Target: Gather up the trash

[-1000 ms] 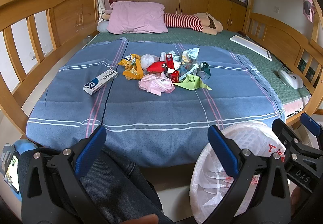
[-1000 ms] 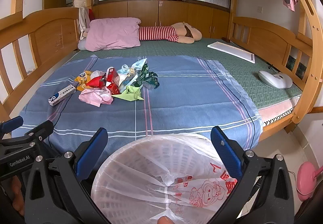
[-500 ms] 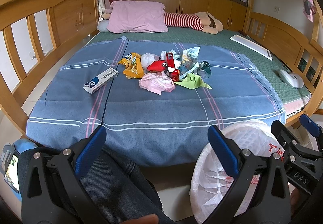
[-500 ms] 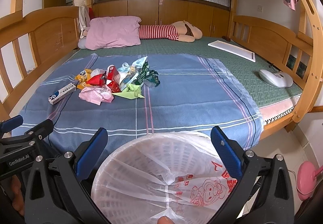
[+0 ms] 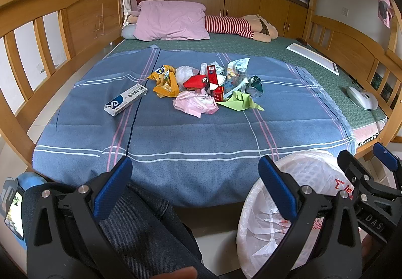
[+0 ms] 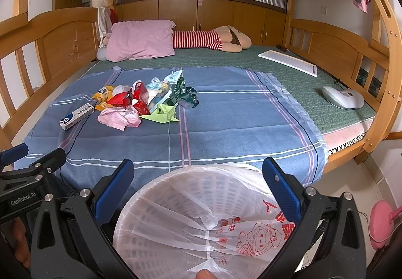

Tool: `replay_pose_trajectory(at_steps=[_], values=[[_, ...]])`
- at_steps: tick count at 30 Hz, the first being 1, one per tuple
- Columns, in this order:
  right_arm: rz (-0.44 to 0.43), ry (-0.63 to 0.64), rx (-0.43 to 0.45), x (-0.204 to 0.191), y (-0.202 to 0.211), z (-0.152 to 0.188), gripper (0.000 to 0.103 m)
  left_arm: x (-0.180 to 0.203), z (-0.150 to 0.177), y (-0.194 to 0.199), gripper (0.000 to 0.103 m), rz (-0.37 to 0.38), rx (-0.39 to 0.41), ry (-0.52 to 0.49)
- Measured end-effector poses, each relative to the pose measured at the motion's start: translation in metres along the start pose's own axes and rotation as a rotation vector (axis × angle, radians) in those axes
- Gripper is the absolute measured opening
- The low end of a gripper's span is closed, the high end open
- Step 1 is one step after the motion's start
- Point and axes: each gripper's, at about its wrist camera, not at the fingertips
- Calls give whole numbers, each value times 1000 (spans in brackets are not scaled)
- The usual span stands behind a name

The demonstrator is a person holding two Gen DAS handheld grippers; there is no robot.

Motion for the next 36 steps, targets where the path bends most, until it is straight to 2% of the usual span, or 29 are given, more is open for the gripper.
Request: replay_pose_trajectory(at_steps=[16, 18, 21, 22, 23, 25, 26, 28, 29, 31, 33, 36], values=[[19, -2, -1, 5, -3, 0, 100, -5, 5, -8, 100, 2, -14, -1], [31, -1, 7, 6, -3, -2, 100, -14, 0, -14, 100, 3, -11, 3], [45, -7, 21, 11, -5, -9, 100, -44, -17, -34, 100, -40, -14, 47], [48, -6, 23, 11, -6, -11, 100, -58, -23, -43, 96, -48, -19, 68], [47, -5, 22, 11, -9, -13, 100, -75, -32, -54, 84, -55, -20, 87], [29, -7, 10, 9, -18, -17, 100, -101, -48, -75, 68, -74, -37, 109], [18, -8, 2, 6, -23, -19, 100, -117, -58, -91, 66, -74, -46, 115], [-15, -9, -26, -1, -35, -22, 100, -137, -75, -118, 69, -57, -64, 91], [-42, -12, -52, -6, -44, -24, 100, -144, -83, -132, 80, -56, -76, 69], [-86, -18, -100, -18, -62, -26, 100, -156, -96, -165, 96, -93, -86, 15], [-107, -14, -128, -30, -76, -27, 100, -162, -104, -194, 96, -98, -96, -30], [-151, -6, -182, -56, -110, -35, 100, -164, -109, -237, 99, -90, -156, -99]])
Point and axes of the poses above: each gripper's, at about its wrist camera, not at the fingertips, and y roughly against the way its jaws point, x to its right, z to its underside, and after that the axes turned 1 degree about x, right-handed
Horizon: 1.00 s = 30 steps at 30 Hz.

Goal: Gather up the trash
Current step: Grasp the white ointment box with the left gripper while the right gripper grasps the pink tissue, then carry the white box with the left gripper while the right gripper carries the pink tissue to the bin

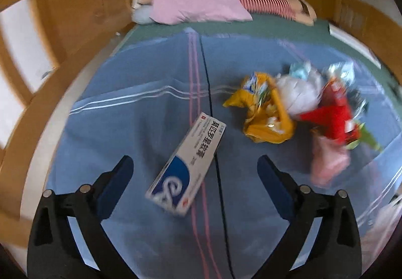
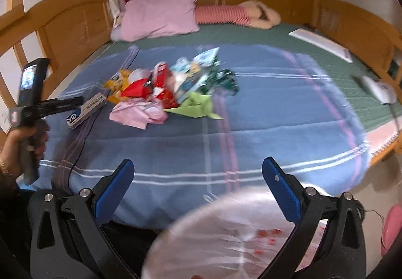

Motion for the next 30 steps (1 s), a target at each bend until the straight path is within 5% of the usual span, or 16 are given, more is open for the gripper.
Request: replay_pose_trajectory(at_steps=[4, 7, 8, 14, 19, 26, 30], values=[[-113, -56, -54, -20, -45, -24, 100, 9, -2, -47, 94, -12, -147, -128], [-171, -101, -68, -41, -77, -40, 98, -1, 4, -67, 52, 23, -248, -95], [-192, -117, -76, -49, -89, -45, 98, -7, 5, -66, 46, 68, -253, -50], [-242, -355, -101, -53, -138, -69, 98, -19, 6, -33, 46, 16, -174, -2], [-214, -304, -217, -70, -170, -72, 98, -28, 20, 29, 46, 1, -27, 115], [-239, -288, -256, -74, -170, -55, 44, -24, 43, 79, 46, 81, 121, 303], [-268, -261, -263, -66, -146, -43, 36, -31, 53, 86, 46, 166, 99, 380]])
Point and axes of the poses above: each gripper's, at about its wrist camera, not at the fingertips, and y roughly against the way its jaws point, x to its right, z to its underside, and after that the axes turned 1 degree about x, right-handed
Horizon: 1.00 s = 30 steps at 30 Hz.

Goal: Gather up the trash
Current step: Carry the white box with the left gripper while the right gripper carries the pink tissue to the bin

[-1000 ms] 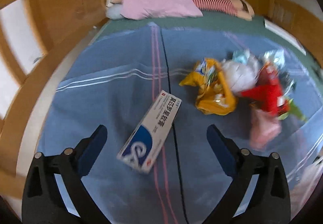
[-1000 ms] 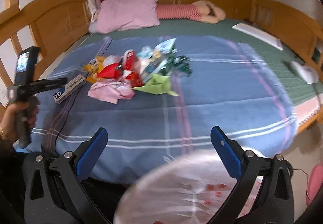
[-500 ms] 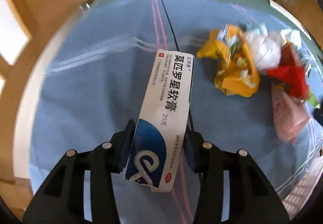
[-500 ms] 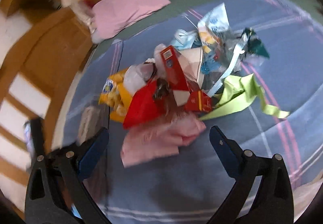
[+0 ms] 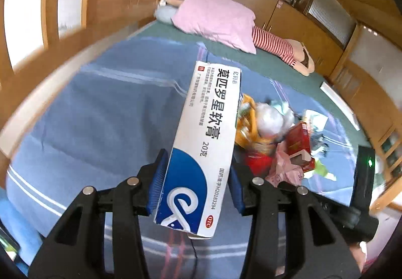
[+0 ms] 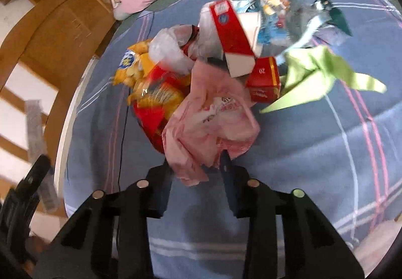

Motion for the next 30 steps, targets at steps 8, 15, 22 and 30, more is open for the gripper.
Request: replay_pose_trajectory(at_steps=[8, 15, 22, 30], values=[[51, 54, 60, 18, 43, 36, 29, -5, -4, -14, 46, 42, -55, 39], [89, 60, 93, 19, 45, 36, 28, -21, -4, -17, 46, 29, -80, 86], [99, 112, 97, 11, 47, 44, 27, -15, -5, -1, 46, -41, 13, 25], [61, 151, 160, 11, 84, 45, 24, 14, 6, 36, 46, -44, 101, -9]])
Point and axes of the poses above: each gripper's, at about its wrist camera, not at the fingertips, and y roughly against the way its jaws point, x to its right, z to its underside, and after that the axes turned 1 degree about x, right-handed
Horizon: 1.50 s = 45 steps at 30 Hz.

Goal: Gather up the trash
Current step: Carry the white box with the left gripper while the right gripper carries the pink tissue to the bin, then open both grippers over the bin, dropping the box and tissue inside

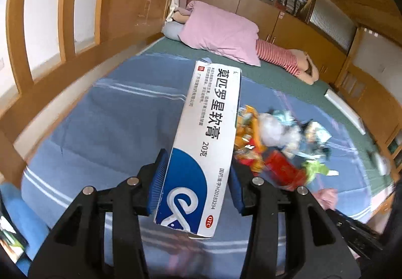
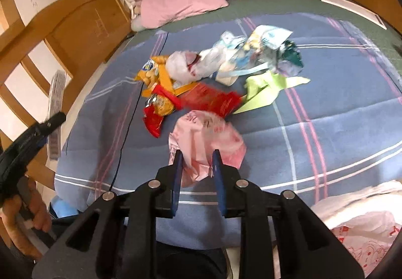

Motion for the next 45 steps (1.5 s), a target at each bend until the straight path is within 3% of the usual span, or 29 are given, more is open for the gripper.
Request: replay_pose_trajectory(at_steps=[4, 7, 9, 15, 20, 24, 27, 30, 32, 34, 37, 39, 45], values=[[10, -23, 19, 22, 13, 1, 23, 25, 24, 18, 46, 45, -5, -5], [11, -54, 21, 36, 12, 0, 20, 39, 42, 21, 46, 90, -54, 8], [-35, -113, 49, 45, 20, 0, 20, 49, 51, 26, 46, 98, -67, -7], [-64, -52, 94, 50, 57, -3, 20, 84, 75, 45, 46, 121, -94, -120], [-26, 41, 163, 76, 121, 5, 20, 110, 99, 51, 46, 171, -135, -196], [19, 111, 123, 100, 154, 28, 20, 131, 119, 49, 46, 210, -187, -237], [52, 160, 39, 115, 161, 54, 20, 146, 132, 49, 46, 231, -213, -267], [63, 185, -41, 125, 157, 78, 28, 155, 141, 51, 46, 247, -230, -292], [80, 154, -36, 132, 158, 86, 61, 158, 145, 52, 46, 255, -238, -305], [69, 99, 30, 138, 167, 82, 75, 164, 153, 54, 46, 269, -254, -320], [25, -21, 133, 150, 182, 70, 77, 172, 165, 55, 46, 308, -288, -347], [29, -103, 192, 160, 189, 62, 77, 180, 175, 52, 46, 373, -327, -376], [28, -210, 254, 179, 198, 62, 77, 221, 220, 55, 48, 664, -440, -531]])
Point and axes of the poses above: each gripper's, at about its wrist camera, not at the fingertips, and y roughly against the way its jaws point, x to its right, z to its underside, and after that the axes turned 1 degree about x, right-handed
